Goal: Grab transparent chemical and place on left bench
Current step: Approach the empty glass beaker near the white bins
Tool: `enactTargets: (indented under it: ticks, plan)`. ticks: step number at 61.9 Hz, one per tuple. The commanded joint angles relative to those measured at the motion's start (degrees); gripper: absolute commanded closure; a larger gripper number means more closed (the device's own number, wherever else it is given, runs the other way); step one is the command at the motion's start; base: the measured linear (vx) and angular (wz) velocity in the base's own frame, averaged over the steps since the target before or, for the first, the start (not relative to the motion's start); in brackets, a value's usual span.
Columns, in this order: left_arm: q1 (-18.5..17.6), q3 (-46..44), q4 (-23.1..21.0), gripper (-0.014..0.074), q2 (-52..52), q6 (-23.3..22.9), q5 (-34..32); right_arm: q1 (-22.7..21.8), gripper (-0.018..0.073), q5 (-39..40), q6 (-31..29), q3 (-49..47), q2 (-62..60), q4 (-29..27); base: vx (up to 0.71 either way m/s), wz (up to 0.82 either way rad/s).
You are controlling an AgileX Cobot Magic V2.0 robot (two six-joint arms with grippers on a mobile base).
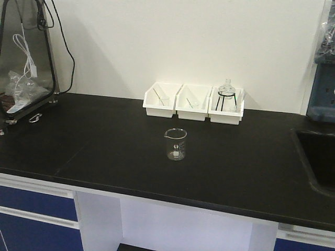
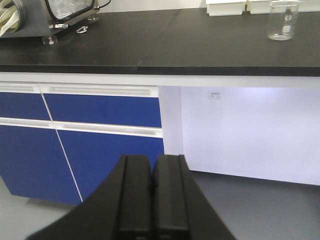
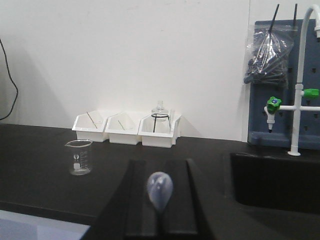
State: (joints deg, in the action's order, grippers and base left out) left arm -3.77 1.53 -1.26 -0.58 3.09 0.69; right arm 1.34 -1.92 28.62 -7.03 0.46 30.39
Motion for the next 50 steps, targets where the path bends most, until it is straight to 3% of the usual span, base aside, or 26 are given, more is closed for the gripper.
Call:
enactTargets:
  ticks: [1,50]
  plan:
    - [-0.1,0.9,0.0,0.0600,-1.1,-0.4,-4.5,-0.3,0.0559,3.8,-0.1,-1.6,0.7,0.3,0.29,0.10]
    - [-0.1,0.9,0.0,0.0600,-1.1,-0.4,-4.5,-0.3,0.0559,3.8,-0.1,-1.6,0.7,0.3,0.35,-0.07]
